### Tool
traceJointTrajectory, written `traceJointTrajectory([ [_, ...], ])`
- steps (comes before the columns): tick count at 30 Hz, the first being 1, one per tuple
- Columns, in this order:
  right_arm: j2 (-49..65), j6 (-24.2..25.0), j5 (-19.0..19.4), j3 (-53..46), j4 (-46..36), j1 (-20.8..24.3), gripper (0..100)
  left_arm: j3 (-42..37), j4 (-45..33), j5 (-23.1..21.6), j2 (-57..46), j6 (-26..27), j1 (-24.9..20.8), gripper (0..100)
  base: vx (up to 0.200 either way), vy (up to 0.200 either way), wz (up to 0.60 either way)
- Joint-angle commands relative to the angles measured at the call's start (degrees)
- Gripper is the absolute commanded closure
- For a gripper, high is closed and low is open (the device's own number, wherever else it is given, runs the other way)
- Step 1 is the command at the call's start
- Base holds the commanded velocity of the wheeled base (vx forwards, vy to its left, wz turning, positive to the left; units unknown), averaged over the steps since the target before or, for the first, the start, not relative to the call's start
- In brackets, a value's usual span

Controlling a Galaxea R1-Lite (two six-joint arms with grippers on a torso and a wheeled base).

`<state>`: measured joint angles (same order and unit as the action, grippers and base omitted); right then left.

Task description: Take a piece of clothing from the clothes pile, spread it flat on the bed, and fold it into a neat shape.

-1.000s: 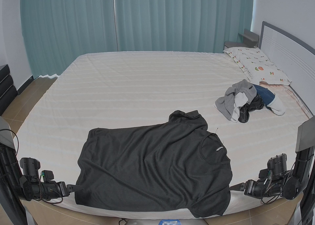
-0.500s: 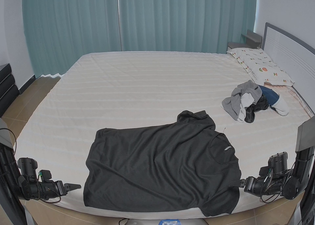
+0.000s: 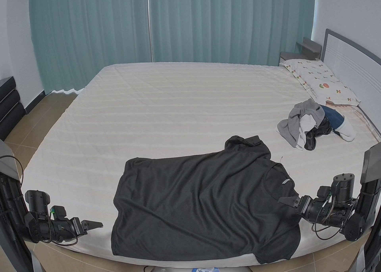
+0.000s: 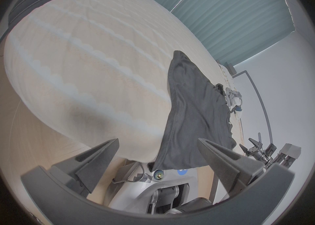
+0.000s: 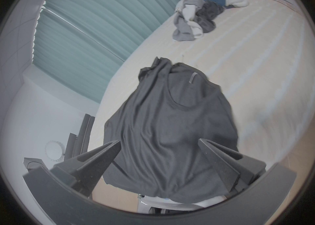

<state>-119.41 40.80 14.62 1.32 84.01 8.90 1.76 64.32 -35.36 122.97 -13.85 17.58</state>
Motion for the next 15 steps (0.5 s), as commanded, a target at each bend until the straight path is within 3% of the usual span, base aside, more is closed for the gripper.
traceJointTrajectory([
  [1, 0.8, 0.2, -1.0, 4.6, 0.0, 1.3, 0, -0.2, 0.1, -0.1, 0.2, -0.7, -2.1, 0, 0.2, 0.0, 0.0],
  [5, -2.1, 0.2, -4.2, 13.6, -3.2, 1.6, 0, -0.1, 0.1, -0.1, 0.3, -0.8, -2.4, 0, 0.0, 0.0, 0.0],
  [10, -3.9, 0.7, -6.6, 30.2, -19.1, 3.0, 0, -0.1, 0.2, -0.2, 0.7, -0.8, -2.4, 0, 0.0, 0.0, 0.0],
  [15, -8.7, 6.6, -6.9, 48.3, -33.1, 3.0, 0, -0.1, 0.1, -0.3, 0.7, -0.9, -2.4, 0, 0.0, 0.0, 0.0],
])
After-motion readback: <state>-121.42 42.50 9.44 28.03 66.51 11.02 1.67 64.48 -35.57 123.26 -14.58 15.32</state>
